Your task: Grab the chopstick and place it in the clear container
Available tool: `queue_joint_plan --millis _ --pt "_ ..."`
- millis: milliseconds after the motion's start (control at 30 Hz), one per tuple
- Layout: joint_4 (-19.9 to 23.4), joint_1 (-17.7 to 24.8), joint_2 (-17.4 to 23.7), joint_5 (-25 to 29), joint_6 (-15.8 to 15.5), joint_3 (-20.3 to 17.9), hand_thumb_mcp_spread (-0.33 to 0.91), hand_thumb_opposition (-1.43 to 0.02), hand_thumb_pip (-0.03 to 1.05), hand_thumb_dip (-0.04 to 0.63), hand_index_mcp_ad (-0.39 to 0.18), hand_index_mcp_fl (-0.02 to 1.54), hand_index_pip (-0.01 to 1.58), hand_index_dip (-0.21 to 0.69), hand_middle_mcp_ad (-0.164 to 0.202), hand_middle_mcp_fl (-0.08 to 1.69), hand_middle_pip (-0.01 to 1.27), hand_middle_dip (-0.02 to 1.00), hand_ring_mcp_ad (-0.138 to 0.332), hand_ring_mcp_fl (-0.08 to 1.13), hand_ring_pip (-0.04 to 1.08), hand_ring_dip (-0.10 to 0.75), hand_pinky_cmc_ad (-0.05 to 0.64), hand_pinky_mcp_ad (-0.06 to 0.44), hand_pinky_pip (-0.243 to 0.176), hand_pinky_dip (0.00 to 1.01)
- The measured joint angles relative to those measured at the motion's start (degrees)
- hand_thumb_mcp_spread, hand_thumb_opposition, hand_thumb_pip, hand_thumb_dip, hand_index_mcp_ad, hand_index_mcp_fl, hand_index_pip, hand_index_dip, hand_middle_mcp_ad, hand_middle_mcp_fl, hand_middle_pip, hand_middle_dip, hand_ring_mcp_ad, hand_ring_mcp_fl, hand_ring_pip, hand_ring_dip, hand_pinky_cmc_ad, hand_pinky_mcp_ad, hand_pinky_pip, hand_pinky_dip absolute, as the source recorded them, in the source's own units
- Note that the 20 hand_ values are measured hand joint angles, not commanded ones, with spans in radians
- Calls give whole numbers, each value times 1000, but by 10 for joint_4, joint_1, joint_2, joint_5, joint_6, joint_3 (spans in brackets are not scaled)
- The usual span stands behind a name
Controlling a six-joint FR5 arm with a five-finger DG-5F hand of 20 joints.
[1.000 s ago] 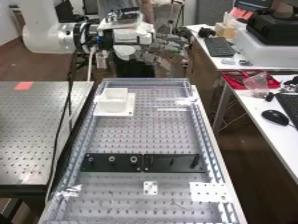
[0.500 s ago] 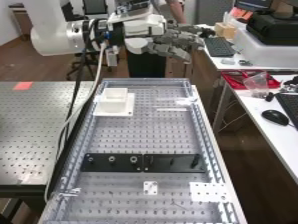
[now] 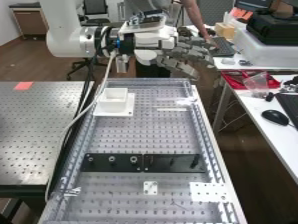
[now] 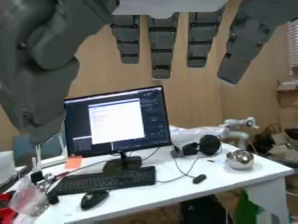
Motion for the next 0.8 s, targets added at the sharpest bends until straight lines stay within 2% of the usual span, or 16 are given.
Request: queue_joint_plan --millis 133,267,600,800 --pt "-34 -2 -10 24 11 27 94 -757 702 77 -54 61 87 180 77 152 120 387 176 24 99 253 464 316 -103 450" --pt "-45 -7 -16 32 6 42 98 -775 705 77 -54 58 84 169 77 152 120 387 175 24 96 253 464 316 -101 450" --pt "-61 -22 -33 2 -7 73 79 -771 710 80 -54 61 89 173 77 152 120 387 175 26 99 253 464 314 -91 456" --pt "-67 -27 -36 -15 -7 77 79 -771 712 80 -59 61 87 164 75 152 120 387 175 26 99 253 464 314 -91 456"
